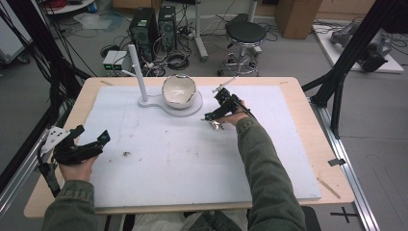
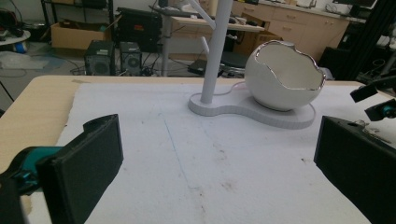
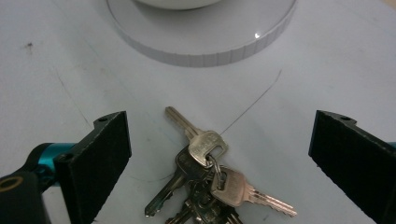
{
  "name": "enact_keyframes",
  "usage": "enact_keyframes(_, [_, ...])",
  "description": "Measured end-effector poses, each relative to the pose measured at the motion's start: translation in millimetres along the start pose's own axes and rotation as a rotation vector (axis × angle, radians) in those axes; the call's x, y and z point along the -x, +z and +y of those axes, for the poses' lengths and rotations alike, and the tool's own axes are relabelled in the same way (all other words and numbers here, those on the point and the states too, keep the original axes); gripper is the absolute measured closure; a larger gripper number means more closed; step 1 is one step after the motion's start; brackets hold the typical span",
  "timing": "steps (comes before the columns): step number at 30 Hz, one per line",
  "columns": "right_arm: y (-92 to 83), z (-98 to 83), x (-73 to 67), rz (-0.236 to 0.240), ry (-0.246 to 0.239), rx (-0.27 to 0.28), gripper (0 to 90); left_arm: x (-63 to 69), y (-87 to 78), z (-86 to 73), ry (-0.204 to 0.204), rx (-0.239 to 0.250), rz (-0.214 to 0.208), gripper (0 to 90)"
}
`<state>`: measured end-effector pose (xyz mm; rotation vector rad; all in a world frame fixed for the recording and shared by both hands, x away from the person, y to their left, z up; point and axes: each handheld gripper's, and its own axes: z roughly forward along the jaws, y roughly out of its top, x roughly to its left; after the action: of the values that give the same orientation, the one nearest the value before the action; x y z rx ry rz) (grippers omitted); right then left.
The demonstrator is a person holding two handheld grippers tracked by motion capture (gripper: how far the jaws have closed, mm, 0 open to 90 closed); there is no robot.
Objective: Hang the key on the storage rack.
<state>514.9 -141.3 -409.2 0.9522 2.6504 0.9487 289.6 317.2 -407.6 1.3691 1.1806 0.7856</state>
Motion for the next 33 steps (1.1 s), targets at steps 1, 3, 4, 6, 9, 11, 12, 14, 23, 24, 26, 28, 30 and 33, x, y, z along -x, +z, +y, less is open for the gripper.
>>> enact_keyframes(1, [1.5,0.1,-1.2,-0.001,-0.006,-0.008,5.2,-0.1,0.2,0.0,0.002,-0.001,-0.001,1.7])
enact_keyframes(3, [5.5,0.2,-3.4,0.002,-0.034,-0.025,8.6,0.1,0.2,-0.1,0.003,-0.004,-0.003,1.7])
enact_keyframes(4, [7.7,0.1,-4.5,0.0,-0.049,-0.038,13.5,0.2,0.3,-0.1,0.004,-0.004,-0.004,1.7])
enact_keyframes(6, [10.3,-0.4,-5.3,0.008,-0.071,-0.056,19.3,0.3,0.3,-0.2,0.004,-0.005,-0.003,1.7])
enact_keyframes(9, [11.5,-0.2,-5.7,0.014,-0.087,-0.062,27.2,0.1,0.6,-0.3,0.003,-0.007,-0.004,1.7])
enact_keyframes(11, [11.9,0.0,-6.6,0.017,-0.11,-0.072,33.9,0.3,1.1,-0.5,0.001,-0.007,-0.005,1.7])
enact_keyframes(12, [12.6,-0.4,-7.4,0.016,-0.113,-0.082,36.2,0.4,1.1,-0.4,0.003,-0.009,-0.005,1.7])
enact_keyframes(14, [15.1,-1.4,-6.6,0.014,-0.13,-0.1,40.1,0.6,1.2,-0.5,0.003,-0.009,-0.008,1.7])
enact_keyframes(23, [21.6,-2.0,-6.9,0.016,-0.15,-0.107,53.5,0.9,1.6,-0.7,0.003,-0.013,-0.008,1.7])
enact_keyframes(24, [21.3,-2.2,-6.5,0.032,-0.14,-0.109,59.4,0.9,1.6,-0.7,0.003,-0.013,-0.008,1.7])
enact_keyframes(26, [20.9,-1.9,-6.7,0.04,-0.14,-0.106,65.3,0.9,1.5,-0.7,0.001,-0.012,-0.008,1.7])
enact_keyframes(28, [20.7,-1.9,-6.5,0.037,-0.12,-0.107,66.1,0.9,1.5,-0.7,0.001,-0.012,-0.008,1.7])
enact_keyframes(30, [20.7,-2.2,-5.2,0.035,-0.102,-0.099,68.9,0.8,1.1,-0.5,0.003,-0.012,-0.009,1.7])
enact_keyframes(33, [13.2,0.7,-3.6,0.013,-0.059,-0.053,87.8,0.4,1.2,-0.6,0.002,-0.012,-0.008,1.7])
